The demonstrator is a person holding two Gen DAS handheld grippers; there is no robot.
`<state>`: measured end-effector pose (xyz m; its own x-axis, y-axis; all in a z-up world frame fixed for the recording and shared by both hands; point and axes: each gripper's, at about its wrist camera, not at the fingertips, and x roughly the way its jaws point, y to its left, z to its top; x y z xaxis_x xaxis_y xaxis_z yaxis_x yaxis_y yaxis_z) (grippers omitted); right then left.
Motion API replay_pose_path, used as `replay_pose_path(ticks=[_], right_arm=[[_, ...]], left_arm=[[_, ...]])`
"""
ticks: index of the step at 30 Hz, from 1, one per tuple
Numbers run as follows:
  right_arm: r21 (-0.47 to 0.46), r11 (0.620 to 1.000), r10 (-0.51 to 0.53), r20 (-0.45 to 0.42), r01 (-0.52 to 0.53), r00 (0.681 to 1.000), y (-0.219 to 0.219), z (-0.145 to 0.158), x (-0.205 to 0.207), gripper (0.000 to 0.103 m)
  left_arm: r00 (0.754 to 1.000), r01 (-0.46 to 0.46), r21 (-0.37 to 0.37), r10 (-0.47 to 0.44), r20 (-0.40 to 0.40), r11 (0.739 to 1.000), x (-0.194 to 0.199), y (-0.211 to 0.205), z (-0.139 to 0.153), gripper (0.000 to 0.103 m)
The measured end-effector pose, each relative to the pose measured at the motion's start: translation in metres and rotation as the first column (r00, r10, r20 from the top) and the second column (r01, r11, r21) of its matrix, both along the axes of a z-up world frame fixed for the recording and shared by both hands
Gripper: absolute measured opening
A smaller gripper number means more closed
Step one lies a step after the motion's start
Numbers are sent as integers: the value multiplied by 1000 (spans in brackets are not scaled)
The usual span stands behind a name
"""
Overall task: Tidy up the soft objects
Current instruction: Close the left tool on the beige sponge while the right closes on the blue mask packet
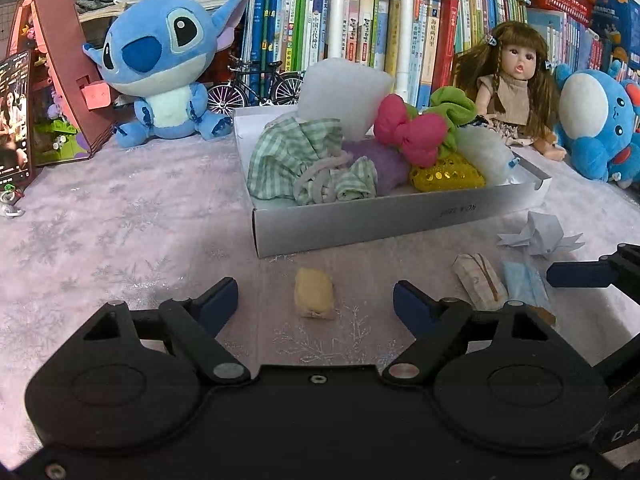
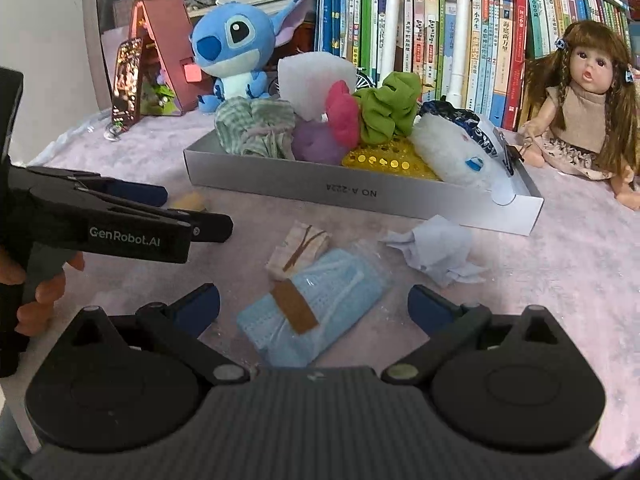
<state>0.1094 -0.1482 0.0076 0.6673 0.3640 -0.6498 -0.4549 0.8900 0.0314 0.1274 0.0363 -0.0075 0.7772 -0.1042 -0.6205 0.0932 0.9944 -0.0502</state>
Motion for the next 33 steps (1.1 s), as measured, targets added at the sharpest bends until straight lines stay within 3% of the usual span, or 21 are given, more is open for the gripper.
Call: replay_pose_path(ticks=[5,21,29,31,33], right_arm=[[-61,998,-5,15,5,1000,8,-2,-3,103],[-61,998,-17,17,18,1000,9,-2,-4,100],[-41,998,-43,36,44,998,6,2,-9,78],[-30,998,-57,36,58,998,4,3,-10,71],[-22,997,-72,35,73,997,1,5,-10,69]], left_arm=[[1000,2,13,-2,-1,1000,1,-1,-1,83],[1000,-1,17,1,1,1000,0,-3,-1,82],[999,-47,1,47,23,999,-3,10,2,36],[999,-41,-8,42,21,999,-4,11,3,20],[999,-45,-16,45,16,999,-5,11,5,18]])
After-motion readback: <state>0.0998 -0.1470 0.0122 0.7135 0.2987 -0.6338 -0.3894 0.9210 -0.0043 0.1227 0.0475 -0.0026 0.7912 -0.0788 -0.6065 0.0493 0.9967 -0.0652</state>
